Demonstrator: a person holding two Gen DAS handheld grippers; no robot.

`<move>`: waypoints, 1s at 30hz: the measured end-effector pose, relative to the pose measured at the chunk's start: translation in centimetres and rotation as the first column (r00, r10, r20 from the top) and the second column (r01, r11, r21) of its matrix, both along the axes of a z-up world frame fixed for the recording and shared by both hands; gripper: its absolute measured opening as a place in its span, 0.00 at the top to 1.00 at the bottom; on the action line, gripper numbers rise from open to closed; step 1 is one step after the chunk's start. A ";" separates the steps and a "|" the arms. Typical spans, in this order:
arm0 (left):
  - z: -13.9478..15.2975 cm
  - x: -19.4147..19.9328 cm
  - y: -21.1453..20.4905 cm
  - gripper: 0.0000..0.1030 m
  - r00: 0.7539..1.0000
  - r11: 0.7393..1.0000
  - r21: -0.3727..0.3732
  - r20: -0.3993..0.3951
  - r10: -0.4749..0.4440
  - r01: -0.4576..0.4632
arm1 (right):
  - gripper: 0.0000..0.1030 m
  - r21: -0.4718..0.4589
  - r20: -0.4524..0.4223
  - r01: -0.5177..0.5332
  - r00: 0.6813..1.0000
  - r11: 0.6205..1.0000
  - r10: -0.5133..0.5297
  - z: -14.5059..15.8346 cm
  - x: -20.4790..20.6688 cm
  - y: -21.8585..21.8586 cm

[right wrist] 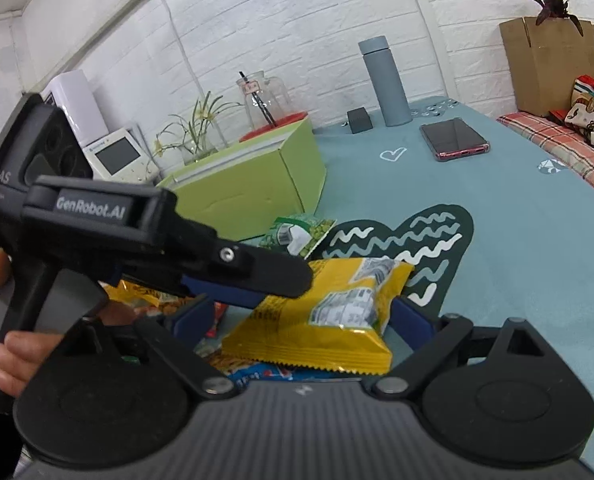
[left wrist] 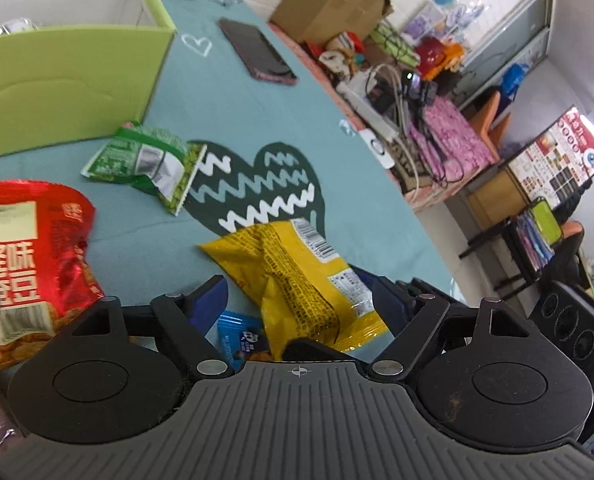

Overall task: Organize snacks
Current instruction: 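Grasp the yellow chip bag with the left gripper, then carry the yellow bag into the green box and release it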

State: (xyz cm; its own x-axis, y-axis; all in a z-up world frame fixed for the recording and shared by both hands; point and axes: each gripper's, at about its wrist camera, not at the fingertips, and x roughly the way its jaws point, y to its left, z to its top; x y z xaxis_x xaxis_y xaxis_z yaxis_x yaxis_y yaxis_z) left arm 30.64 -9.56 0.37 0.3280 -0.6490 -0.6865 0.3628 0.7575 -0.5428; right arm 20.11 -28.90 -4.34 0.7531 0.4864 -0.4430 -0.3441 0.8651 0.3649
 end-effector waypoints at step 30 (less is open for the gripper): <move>5.8 16.4 11.6 0.72 0.960 0.966 0.080 0.161 0.231 -0.246 | 0.23 -0.265 0.145 -0.230 0.951 0.936 0.275 7.6 20.7 14.0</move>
State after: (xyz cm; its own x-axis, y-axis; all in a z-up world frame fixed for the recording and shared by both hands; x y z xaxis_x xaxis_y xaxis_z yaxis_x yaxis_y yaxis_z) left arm 47.05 2.01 6.15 0.5682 -0.4710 -0.6747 0.2362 0.8788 -0.4146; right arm 40.78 -14.95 3.30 0.6966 0.5655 -0.4415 -0.6022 0.7954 0.0687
